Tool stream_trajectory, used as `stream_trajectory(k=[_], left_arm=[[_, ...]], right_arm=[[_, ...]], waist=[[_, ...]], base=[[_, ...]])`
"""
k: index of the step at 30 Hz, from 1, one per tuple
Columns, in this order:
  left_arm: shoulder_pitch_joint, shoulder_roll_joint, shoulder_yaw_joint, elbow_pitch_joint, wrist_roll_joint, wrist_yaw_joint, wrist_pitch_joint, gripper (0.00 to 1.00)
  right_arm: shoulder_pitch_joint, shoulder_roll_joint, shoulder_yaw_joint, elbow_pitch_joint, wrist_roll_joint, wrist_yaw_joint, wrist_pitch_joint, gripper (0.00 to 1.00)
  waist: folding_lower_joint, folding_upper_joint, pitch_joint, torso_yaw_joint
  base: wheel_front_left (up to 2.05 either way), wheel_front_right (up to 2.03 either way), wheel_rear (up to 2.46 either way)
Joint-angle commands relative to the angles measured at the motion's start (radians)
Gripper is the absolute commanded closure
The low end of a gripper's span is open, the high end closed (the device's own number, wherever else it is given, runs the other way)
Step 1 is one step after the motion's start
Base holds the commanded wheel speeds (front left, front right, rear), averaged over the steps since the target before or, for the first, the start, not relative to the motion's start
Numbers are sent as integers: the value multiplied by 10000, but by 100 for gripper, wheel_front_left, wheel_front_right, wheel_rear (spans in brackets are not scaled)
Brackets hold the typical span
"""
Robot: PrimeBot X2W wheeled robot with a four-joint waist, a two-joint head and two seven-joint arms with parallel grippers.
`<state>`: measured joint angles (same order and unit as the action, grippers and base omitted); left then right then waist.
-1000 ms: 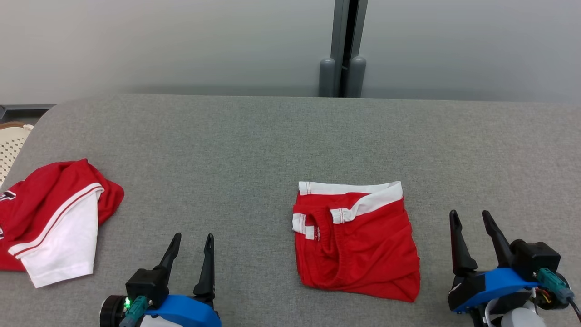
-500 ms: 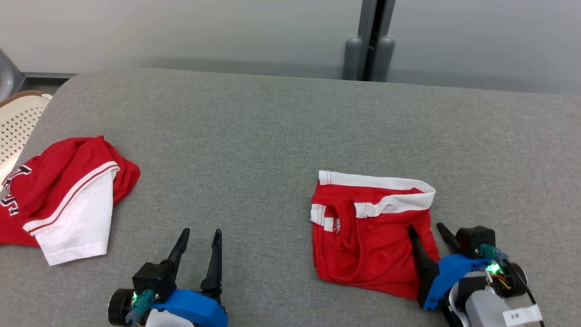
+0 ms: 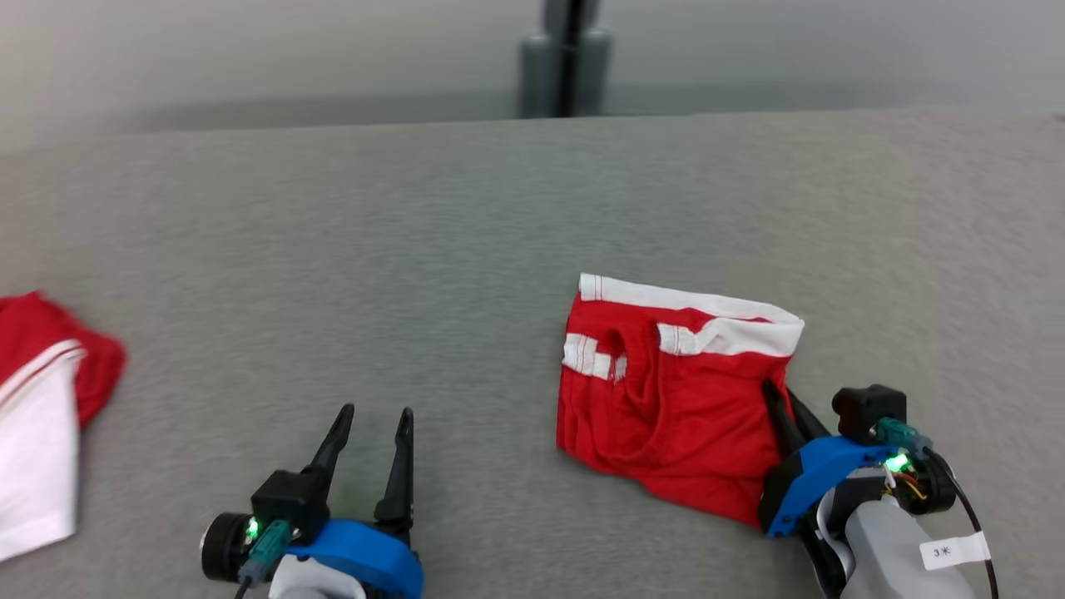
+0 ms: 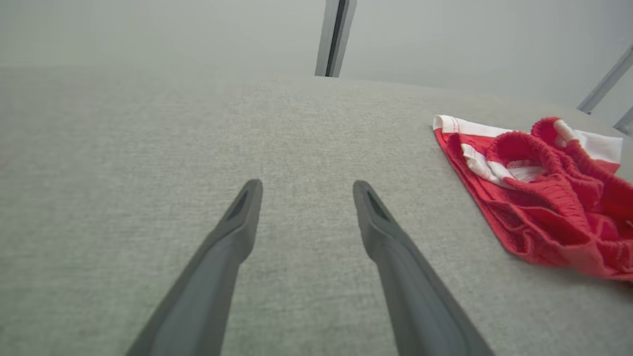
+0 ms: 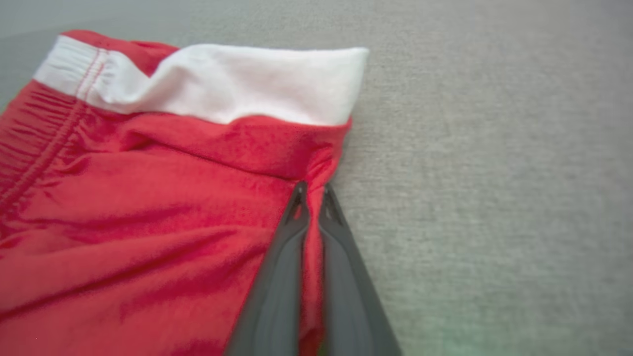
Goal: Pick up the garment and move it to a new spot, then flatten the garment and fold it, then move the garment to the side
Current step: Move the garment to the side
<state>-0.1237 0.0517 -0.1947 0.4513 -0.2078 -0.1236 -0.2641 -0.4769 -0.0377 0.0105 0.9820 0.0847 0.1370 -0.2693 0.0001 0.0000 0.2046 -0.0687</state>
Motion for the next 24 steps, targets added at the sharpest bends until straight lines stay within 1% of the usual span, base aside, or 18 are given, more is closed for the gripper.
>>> stream_trajectory(k=[1, 7, 9, 10, 11, 12, 13, 18, 21, 24], left_arm=[[-235, -16, -146, -76, 75, -52, -5, 0], [-609, -8, -836, -109, 201, -100, -5, 0], [-750, -11, -1144, -81, 232, -103, -5, 0], [-750, -11, -1144, -81, 232, -103, -5, 0], [-826, -5, -1457, -32, 199, -99, -5, 0], [-826, -5, -1457, -32, 199, -99, -5, 0], [-917, 19, -1673, 28, 183, -70, -5, 0], [-1067, 136, -2001, 122, 91, -70, -5, 0], [-1150, 292, -2159, 177, 53, -71, -5, 0], [-1276, 415, -2219, 224, 7, -72, -5, 0]], right_arm=[[226, -233, -89, 79, 61, -114, 112, 100], [506, -166, 158, -686, 451, -71, 64, 100], [590, -161, 231, -865, 536, -71, 57, 100], [590, -161, 231, -865, 536, -71, 57, 100], [670, -152, 253, -1030, 652, -68, 55, 100], [670, -152, 253, -1030, 652, -68, 55, 100], [758, -147, 292, -1130, 750, -65, 54, 100], [631, -144, 271, -1195, 453, -65, 54, 100], [171, -144, 81, -1165, -91, -65, 52, 100], [-535, -270, -329, -1041, -858, -65, 53, 100]], waist=[[-1, 0, -317, -809], [-1, 0, -49, -2659], [-1, 0, 39, -3090], [-1, 0, 39, -3090], [-1, 0, 111, -3409], [-1, 0, 111, -3409], [-1, 0, 193, -3611], [-1, 0, 400, -3695], [-1, 0, 624, -3510], [-1, 0, 921, -3138]], base=[[0, 0, 0], [0, 0, 0], [0, 0, 0], [0, 0, 0], [0, 0, 0], [0, 0, 0], [0, 0, 0], [0, 0, 0], [0, 0, 0], [0, 0, 0]])
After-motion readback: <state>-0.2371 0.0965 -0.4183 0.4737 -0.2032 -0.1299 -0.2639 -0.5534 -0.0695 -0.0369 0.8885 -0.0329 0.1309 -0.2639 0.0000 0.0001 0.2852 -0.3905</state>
